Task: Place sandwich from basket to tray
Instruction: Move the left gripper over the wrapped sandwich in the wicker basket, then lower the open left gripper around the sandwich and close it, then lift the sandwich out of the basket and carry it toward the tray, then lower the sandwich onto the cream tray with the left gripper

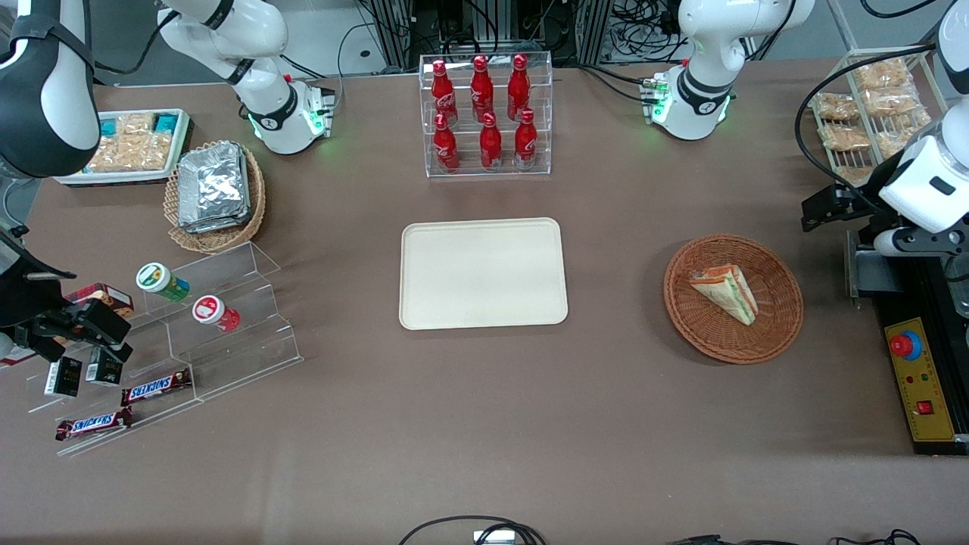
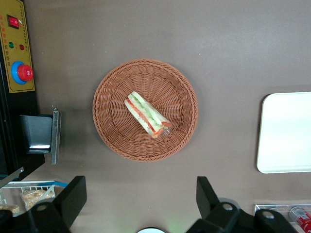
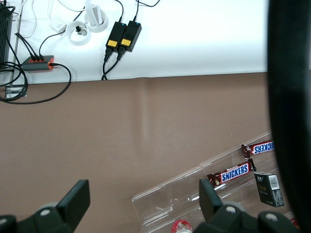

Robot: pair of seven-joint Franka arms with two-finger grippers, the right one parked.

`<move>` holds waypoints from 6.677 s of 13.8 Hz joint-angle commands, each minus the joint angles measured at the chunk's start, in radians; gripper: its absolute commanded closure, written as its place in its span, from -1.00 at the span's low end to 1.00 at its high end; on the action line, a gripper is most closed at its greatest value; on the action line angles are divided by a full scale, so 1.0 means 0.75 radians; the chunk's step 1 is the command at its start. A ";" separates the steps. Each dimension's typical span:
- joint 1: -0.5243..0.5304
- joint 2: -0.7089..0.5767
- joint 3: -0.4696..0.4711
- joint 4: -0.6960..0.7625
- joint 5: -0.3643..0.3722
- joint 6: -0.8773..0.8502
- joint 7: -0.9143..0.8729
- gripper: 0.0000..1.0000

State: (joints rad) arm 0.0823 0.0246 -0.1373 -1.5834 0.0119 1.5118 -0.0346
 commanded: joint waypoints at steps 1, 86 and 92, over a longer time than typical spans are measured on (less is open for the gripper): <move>-0.014 0.000 0.011 0.013 0.017 -0.036 0.020 -1.00; -0.508 0.586 -0.469 -0.321 0.195 0.801 -1.044 1.00; -0.600 0.775 -0.467 -0.284 0.336 0.909 -1.203 1.00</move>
State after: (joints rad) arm -0.3326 0.5597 -0.4966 -1.8329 0.2262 2.1822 -0.8929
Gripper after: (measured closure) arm 0.802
